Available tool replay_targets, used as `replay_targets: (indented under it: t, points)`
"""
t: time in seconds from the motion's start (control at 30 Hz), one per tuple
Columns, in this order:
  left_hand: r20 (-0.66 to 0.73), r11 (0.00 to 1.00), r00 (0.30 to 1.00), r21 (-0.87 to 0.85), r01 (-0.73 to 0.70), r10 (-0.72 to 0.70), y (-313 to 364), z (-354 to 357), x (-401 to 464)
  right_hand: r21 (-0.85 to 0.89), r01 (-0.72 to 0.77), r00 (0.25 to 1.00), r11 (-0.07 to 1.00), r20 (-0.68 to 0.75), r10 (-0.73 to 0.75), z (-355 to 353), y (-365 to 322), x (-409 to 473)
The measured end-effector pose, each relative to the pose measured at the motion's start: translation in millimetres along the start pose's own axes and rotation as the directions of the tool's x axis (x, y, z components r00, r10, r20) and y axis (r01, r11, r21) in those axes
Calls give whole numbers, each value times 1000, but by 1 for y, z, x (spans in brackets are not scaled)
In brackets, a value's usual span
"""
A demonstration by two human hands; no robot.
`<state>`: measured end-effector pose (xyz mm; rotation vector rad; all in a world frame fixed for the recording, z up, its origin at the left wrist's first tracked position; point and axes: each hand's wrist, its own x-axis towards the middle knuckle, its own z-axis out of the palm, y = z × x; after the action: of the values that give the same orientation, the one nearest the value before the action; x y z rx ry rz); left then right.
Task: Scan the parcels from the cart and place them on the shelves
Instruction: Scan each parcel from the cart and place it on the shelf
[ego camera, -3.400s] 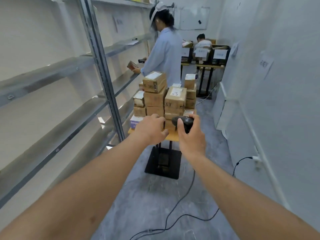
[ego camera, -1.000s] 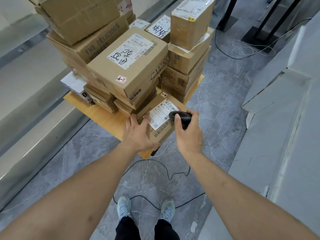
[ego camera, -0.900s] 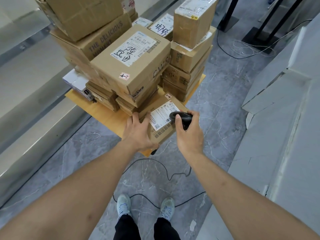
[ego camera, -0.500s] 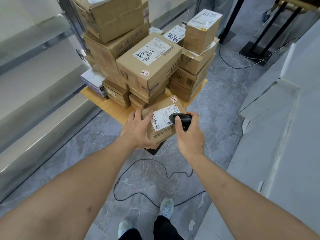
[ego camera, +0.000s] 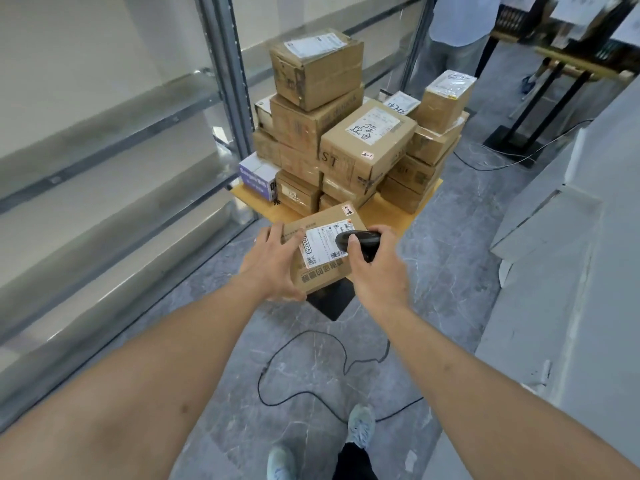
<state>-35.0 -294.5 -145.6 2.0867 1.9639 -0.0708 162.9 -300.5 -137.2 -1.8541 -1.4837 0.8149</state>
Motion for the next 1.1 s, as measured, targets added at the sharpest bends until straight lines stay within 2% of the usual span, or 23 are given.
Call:
replay_targets:
  t: [0.33,0.63,0.83,1.1]
  points:
    - [-195,994,978,52,92,-80,-96,-67,-83,15,204,977,979,62,-204,40,-96,-52]
    - [-367,961,898,39,274,-242,-171,-125,-130,46,410,902,911,131,-412,68,-187,-71]
    - [-397,932,864,52,359,-311,-209,-149,-141,65,518,834,853,185,-521,81,-230,-63]
    - [-414,868,792,7,496,-449,-246,-171,-144,130,591,751,796,272,-602,110,-275,-35]
